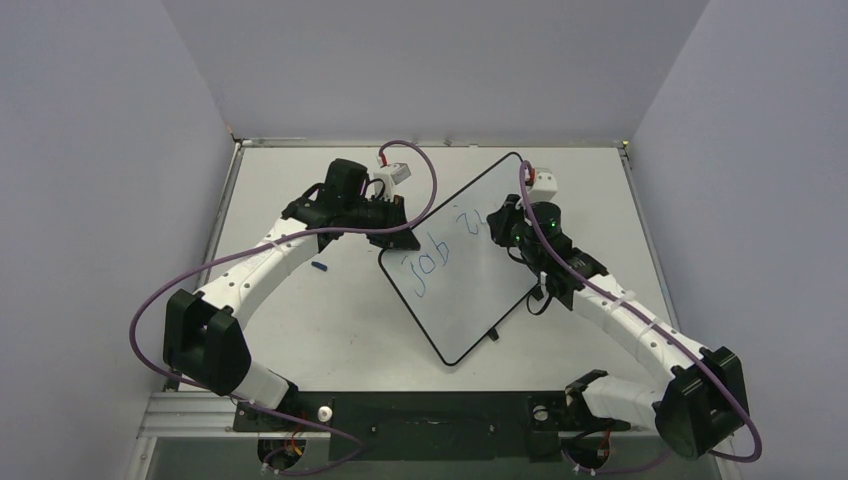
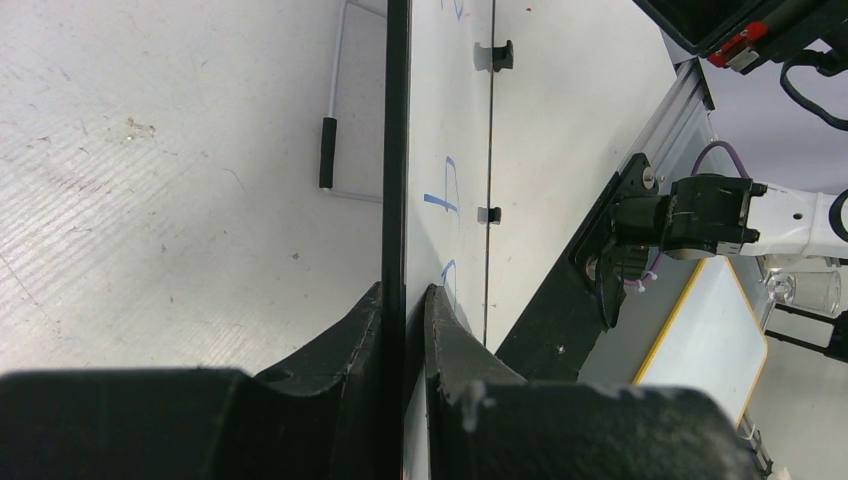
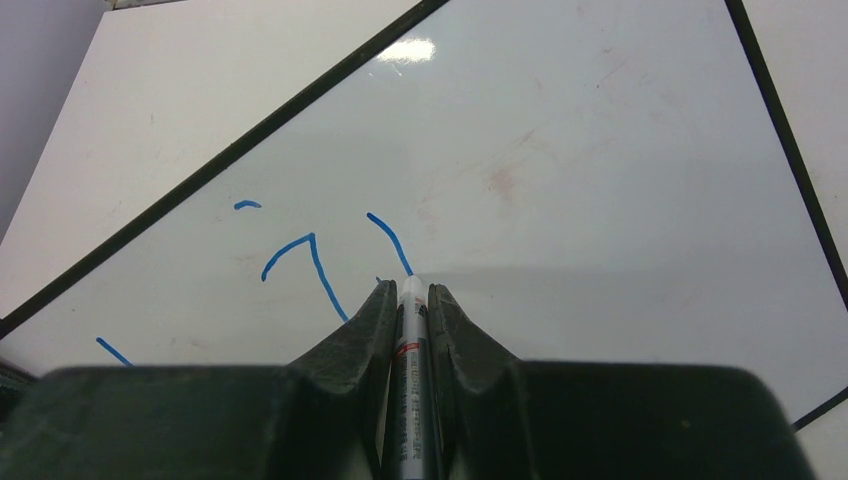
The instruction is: Write a sentence on the whiteboard
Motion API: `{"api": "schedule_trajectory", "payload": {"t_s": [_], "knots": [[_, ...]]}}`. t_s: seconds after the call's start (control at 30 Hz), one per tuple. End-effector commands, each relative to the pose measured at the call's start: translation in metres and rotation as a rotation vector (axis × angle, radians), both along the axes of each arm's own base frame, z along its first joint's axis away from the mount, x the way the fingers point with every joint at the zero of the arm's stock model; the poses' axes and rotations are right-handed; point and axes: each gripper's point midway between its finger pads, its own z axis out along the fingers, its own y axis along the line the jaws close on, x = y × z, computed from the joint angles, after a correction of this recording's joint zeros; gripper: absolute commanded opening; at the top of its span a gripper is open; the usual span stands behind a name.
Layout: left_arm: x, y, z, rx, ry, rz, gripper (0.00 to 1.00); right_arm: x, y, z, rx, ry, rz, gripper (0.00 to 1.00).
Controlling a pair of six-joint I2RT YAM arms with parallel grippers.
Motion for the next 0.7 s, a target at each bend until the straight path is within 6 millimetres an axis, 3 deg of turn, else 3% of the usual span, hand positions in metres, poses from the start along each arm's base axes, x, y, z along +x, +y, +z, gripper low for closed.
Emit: {"api": "schedule_trajectory", "payload": {"t_s": [0.0, 0.33, 0.67], "knots": [[0.004, 0.019, -0.013, 0.123, -0.081, 0.017, 0.0, -0.007, -0.004, 0.001, 0.013, 0.005, -0.008, 0.0], [0.004, 0.019, -0.013, 0.123, -0.08, 0.016, 0.0, -0.003, -0.002, 0.012, 0.025, -0.014, -0.009, 0.0], [0.003, 0.019, -0.013, 0.124, -0.083, 0.018, 0.0, 0.014, 0.006, 0.039, 0.047, -0.059, -0.011, 0.0]]}}
